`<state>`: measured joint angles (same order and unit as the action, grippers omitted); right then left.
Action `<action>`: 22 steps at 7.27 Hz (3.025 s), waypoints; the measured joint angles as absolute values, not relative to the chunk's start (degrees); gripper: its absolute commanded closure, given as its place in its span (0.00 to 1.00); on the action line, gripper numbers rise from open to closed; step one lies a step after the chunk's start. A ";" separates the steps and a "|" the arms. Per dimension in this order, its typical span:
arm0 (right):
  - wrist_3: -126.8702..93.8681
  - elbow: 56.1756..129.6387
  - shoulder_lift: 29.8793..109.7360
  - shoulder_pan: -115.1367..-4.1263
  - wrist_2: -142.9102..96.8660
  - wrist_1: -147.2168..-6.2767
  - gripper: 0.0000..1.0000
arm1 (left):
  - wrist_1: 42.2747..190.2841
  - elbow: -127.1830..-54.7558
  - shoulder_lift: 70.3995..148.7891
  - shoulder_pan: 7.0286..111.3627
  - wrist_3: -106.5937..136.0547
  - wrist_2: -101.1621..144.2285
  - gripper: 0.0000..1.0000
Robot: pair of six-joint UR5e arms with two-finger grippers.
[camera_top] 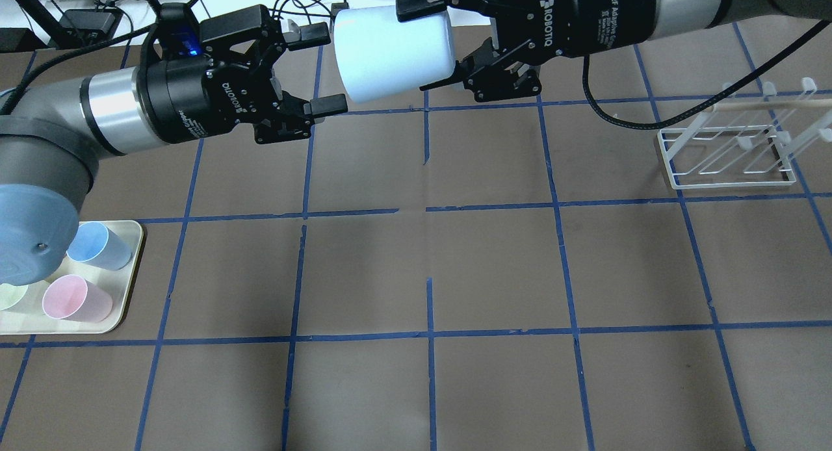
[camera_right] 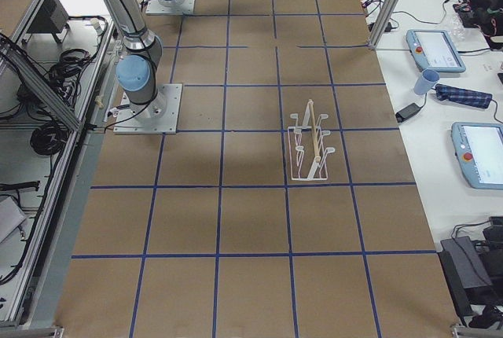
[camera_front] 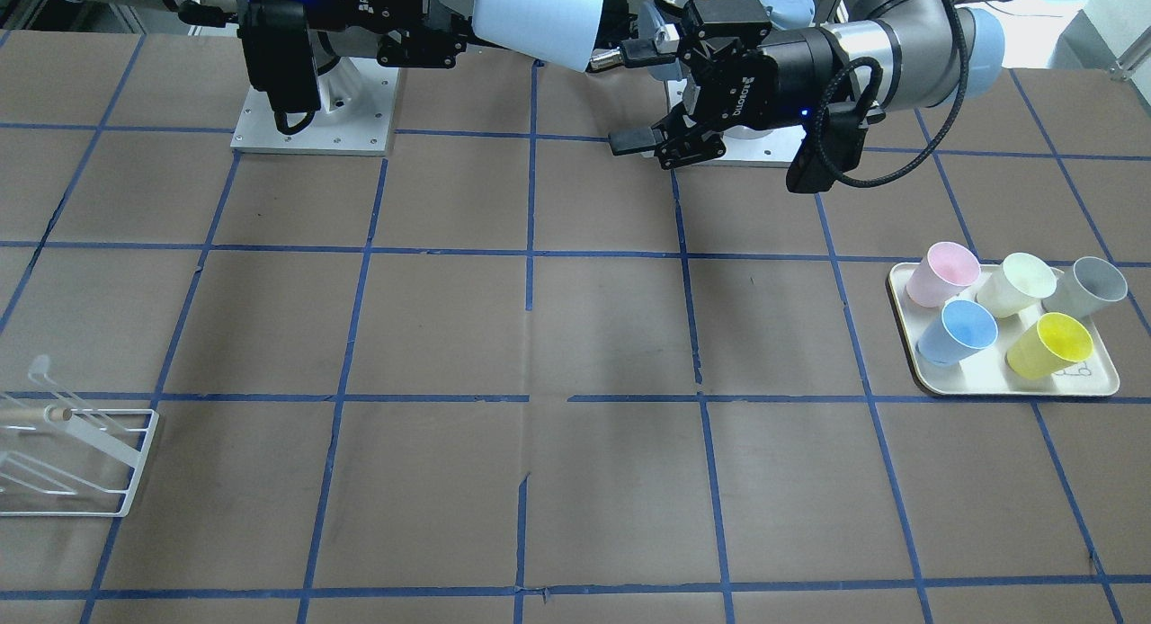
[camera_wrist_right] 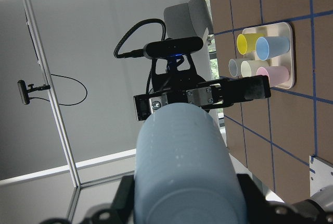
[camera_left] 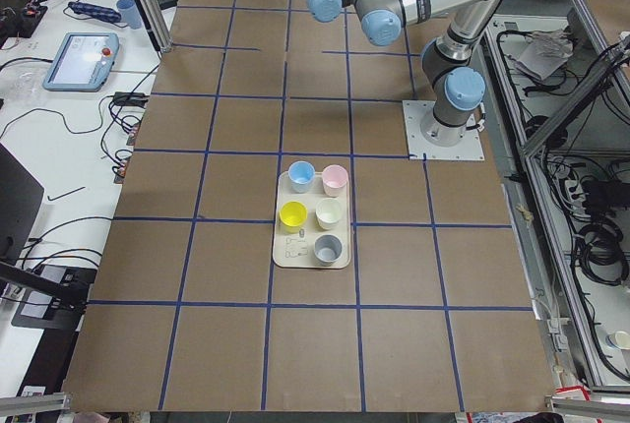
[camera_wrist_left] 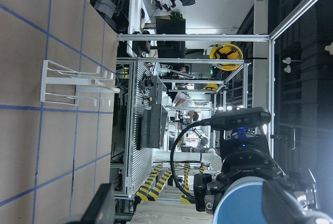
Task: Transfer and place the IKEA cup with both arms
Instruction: 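Carry the cup toward the left gripper while the left arm reaches toward it, then close the left gripper on the cup's open end beside the right gripper, then open the right gripper and withdraw it while the left gripper holds the cup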
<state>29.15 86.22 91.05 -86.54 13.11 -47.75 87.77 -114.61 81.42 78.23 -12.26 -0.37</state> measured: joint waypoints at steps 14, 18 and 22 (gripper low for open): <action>29.01 86.05 91.19 -87.28 12.66 -48.08 0.59 | 85.20 -117.09 78.97 82.43 -11.37 6.32 0.45; 28.98 86.05 91.16 -87.28 12.68 -48.05 0.53 | 84.77 -116.81 78.93 82.10 -11.13 6.41 0.90; 28.89 85.98 91.14 -87.27 12.68 -48.12 0.00 | 84.08 -116.67 78.92 81.76 -11.24 6.21 1.00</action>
